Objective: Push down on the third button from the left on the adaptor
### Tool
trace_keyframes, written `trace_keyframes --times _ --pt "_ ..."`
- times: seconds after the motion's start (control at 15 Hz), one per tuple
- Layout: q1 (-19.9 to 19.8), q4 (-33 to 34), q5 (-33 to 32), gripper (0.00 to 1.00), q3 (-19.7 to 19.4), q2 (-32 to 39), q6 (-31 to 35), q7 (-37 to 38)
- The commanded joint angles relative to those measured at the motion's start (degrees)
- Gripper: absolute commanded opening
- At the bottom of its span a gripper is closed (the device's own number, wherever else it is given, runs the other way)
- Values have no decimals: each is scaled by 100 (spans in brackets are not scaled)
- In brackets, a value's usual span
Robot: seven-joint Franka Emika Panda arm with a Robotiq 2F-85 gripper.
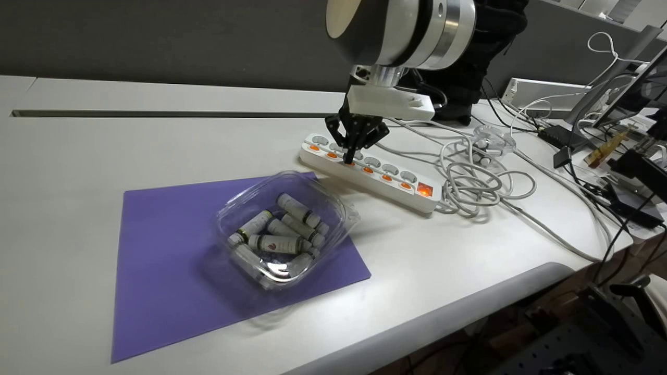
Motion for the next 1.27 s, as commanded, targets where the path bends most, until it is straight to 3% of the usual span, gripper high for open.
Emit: trace_keyframes --times 0.0,0.47,0.93,1.2 --pt "-90 23 88 0 44 4 -122 7" --pt "-100 253 67 0 -8 207 -453 63" --pt "257 640 -412 0 -369 546 -855 474" --pt "302 650 -496 0 -332 469 -1017 479"
